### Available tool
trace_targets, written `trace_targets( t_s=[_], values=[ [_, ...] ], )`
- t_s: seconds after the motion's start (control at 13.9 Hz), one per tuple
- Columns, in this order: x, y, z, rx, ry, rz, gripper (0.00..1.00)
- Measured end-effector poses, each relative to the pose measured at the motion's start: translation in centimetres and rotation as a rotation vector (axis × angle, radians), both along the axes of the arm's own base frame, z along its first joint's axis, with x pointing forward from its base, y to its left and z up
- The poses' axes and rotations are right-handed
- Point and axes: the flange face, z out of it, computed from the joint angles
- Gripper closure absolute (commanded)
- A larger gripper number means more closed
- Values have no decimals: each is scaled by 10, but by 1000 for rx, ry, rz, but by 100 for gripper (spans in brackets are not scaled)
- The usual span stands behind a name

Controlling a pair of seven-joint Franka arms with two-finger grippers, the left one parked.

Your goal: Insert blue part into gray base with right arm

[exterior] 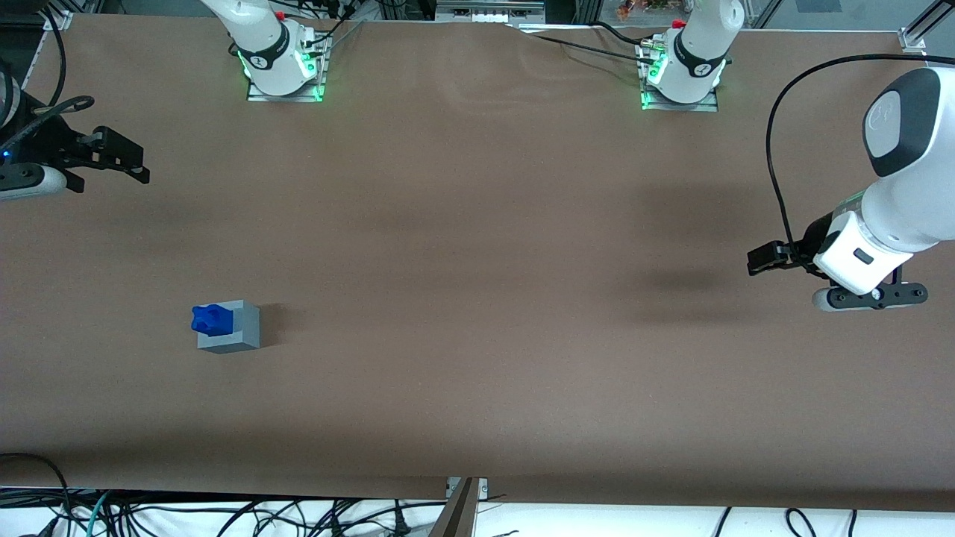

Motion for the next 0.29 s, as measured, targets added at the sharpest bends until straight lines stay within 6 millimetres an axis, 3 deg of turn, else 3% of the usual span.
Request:
trace_targets(
  t_s=[0.29],
  values=[
    [0,2,0,-1,1,4,0]
  ],
)
